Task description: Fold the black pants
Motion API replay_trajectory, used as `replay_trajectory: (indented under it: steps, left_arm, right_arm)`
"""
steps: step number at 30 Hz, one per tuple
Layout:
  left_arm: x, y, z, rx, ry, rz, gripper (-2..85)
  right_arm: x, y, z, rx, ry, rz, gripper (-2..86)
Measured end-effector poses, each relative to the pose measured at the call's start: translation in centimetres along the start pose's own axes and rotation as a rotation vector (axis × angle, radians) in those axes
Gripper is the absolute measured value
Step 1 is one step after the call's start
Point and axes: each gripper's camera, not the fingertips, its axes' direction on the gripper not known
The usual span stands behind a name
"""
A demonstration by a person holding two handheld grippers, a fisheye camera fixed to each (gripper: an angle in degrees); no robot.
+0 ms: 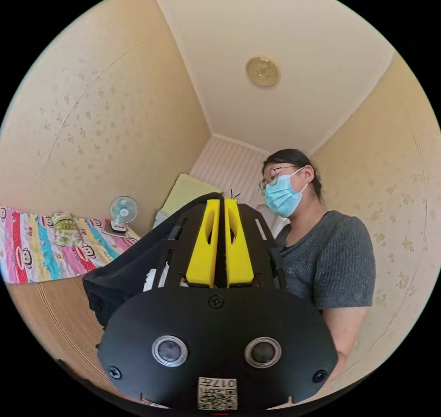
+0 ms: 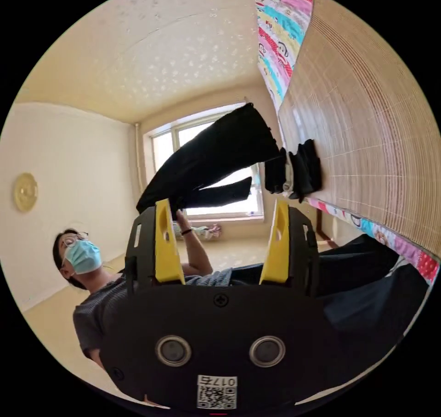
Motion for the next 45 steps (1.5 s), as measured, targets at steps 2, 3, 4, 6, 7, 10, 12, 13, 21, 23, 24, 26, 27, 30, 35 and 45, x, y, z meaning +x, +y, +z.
replay_trajectory:
  steps: [2,3,4,6,7,10,12,13,21,23,24,26,27,30,35,45]
  left_arm:
    - [0.4,1.5,3.4,-0.002,0.106,0.025,0.0]
    - [0.5,2.7,5.7,-0.013,0.164,0.035,0.0]
    - [0.4,4.0,7.9,-0.030,0.216,0.034,0.0]
    - [0.2,6.0,11.2,-0.076,0.296,0.025,0.1]
    - [0.1,7.4,13.2,-0.112,0.366,0.027,0.2]
    - [-0.1,10.5,15.2,-0.154,0.396,-0.010,0.4]
    - [-0.6,12.2,15.2,-0.200,0.360,-0.071,0.4]
    - [-1.1,13.4,14.9,-0.234,0.292,-0.128,0.5]
    - [-8.3,23.6,14.7,-0.640,-0.525,-0.662,0.3]
    - [-8.1,24.0,15.5,-0.573,-0.516,-0.642,0.8]
    - [-8.1,23.8,16.4,-0.544,-0.514,-0.628,1.8]
    - [-7.8,22.9,18.8,-0.512,-0.448,-0.557,3.8]
    - [-7.3,22.0,21.0,-0.496,-0.381,-0.497,5.0]
    - [-4.9,19.2,25.4,-0.453,-0.246,-0.355,10.6]
    - [1.0,14.7,27.0,-0.346,-0.129,-0.138,12.4]
    - [6.0,13.1,30.6,-0.318,0.091,-0.029,14.0]
  right_arm:
    - [-0.2,-1.9,-0.4,-0.013,-0.120,-0.019,29.4]
    - [-0.4,-3.0,-0.8,-0.005,-0.169,-0.024,28.8]
    - [-0.6,-3.5,-1.1,0.008,-0.200,-0.033,25.8]
    - [-1.9,-4.1,-4.3,0.156,-0.347,-0.125,14.1]
    - [-2.3,-4.3,-5.0,0.166,-0.362,-0.138,11.2]
    - [-7.6,-4.8,-7.4,0.156,-0.372,-0.337,10.0]
    - [-13.2,-4.2,-8.6,0.127,-0.481,-0.564,9.2]
    - [-14.7,-4.1,-8.7,0.111,-0.514,-0.616,9.0]
    - [-32.0,2.6,-2.3,-0.274,-0.471,-1.220,8.1]
    - [-33.5,4.4,0.9,-0.417,-0.522,-1.306,8.1]
    - [-34.1,5.6,3.6,-0.513,-0.455,-1.325,8.1]
    - [-33.9,7.2,7.0,-0.541,-0.390,-1.329,8.1]
    - [-33.1,7.5,8.7,-0.564,-0.455,-1.311,8.1]
    - [-31.1,7.6,11.4,-0.662,-0.819,-1.269,8.2]
    - [-31.4,10.4,16.0,-0.787,-0.705,-1.260,8.5]
    - [-29.1,14.8,25.1,-0.938,-0.397,-1.196,10.5]
